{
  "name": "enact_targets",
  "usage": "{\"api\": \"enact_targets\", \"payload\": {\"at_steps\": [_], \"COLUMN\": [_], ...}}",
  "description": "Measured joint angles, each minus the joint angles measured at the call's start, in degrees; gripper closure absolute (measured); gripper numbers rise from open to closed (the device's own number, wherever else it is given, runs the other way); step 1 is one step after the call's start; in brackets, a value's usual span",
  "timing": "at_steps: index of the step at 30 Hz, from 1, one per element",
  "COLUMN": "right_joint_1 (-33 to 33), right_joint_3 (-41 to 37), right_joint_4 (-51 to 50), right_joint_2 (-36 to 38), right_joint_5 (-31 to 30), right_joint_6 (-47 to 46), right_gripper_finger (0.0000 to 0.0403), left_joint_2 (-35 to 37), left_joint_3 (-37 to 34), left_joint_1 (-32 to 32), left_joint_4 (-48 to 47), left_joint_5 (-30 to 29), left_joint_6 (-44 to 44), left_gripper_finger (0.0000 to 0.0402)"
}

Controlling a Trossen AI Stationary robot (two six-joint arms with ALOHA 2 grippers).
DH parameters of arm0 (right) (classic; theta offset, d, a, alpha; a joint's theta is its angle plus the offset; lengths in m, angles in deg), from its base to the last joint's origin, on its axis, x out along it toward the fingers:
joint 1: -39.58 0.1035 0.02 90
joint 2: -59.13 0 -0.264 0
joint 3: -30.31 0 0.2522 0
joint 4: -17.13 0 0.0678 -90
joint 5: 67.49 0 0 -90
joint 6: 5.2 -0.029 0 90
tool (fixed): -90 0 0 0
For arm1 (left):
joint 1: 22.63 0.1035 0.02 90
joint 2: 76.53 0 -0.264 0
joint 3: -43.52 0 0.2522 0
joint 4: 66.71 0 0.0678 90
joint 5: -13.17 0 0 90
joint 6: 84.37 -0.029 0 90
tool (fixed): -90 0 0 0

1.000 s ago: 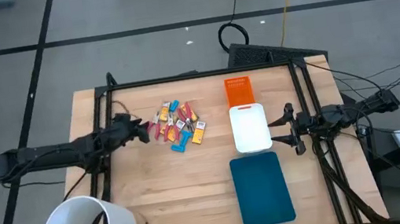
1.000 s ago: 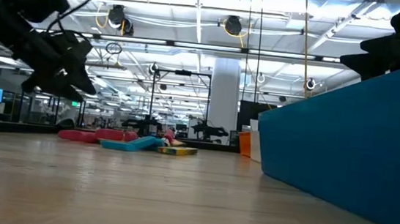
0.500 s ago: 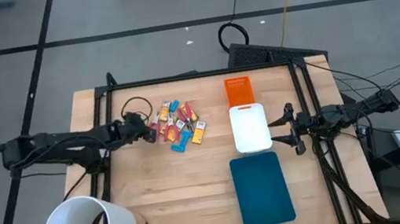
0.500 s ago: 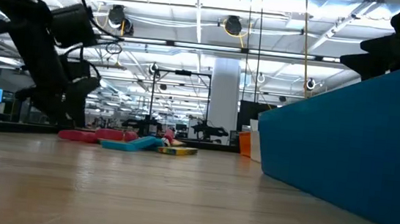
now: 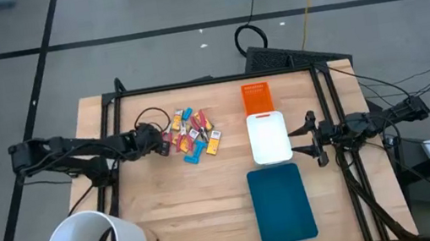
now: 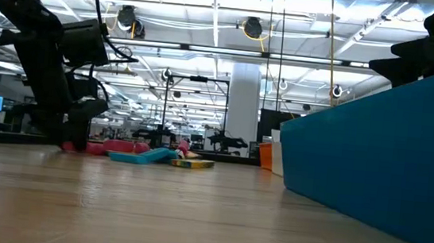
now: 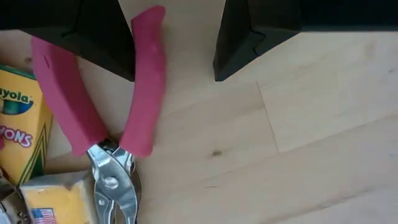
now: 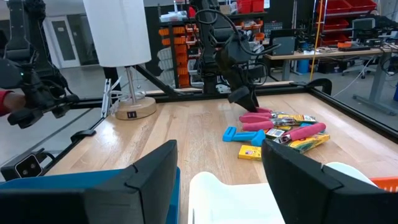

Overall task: Pick & Place School Supplies
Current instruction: Put the pink puncher into the blue bin

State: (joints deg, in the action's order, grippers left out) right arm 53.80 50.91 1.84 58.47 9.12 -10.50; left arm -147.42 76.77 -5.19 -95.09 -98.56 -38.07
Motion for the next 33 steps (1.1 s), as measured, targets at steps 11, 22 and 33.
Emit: {"api": "enact_targets", "payload": {"at_steps": [11,22,33], "right_joint_1": [0.00,0.01,0.01], "right_joint_3": [0.00,-0.02,0.00], "right_joint_4": [-0.01,0.00,0.01], "right_joint_2": [-0.01,0.01,0.01], "right_joint_5": [0.00,0.00,0.00], "right_joint_6": [0.00,0.00,-0.02], "right_gripper_finger": [0.0176,0.0177,0.0176], "left_joint_2": [-0.22,-0.26,-0.26], "left_joint_3": [-0.26,-0.26,-0.33], "left_joint_1": [-1.97,-2.11,-2.42], "left_joint_4": [2.71,3.07,5.03], "left_joint_5": [-1.17,-3.47,-7.82], "left_joint_6": [-6.77,-6.19,-8.73], "left_gripper_finger": [0.0261,0.0335,0.0355]}}
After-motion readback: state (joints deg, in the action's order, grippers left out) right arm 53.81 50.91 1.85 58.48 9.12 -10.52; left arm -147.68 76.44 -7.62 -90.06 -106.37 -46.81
